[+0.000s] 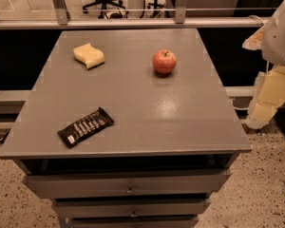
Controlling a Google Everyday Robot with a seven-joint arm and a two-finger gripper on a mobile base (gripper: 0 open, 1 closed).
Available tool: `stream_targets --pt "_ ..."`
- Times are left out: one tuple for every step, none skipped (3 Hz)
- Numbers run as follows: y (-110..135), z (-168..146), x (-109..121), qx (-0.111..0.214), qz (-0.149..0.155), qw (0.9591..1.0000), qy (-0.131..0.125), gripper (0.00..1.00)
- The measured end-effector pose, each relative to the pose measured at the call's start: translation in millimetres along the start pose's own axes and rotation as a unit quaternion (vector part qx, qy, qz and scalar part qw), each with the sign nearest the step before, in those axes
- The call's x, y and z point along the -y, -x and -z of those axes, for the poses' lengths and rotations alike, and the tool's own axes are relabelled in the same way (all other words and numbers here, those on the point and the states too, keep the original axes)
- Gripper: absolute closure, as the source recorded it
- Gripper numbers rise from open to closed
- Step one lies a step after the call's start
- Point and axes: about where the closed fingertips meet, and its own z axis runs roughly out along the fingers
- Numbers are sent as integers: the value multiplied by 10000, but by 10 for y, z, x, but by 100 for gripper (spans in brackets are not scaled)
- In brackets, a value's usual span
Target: Pick sponge
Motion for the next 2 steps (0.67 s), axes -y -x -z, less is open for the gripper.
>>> stream_targets --pt "0 0 0 0 0 10000 0 0" --pt "754 -353 298 604 -84 9981 109 0"
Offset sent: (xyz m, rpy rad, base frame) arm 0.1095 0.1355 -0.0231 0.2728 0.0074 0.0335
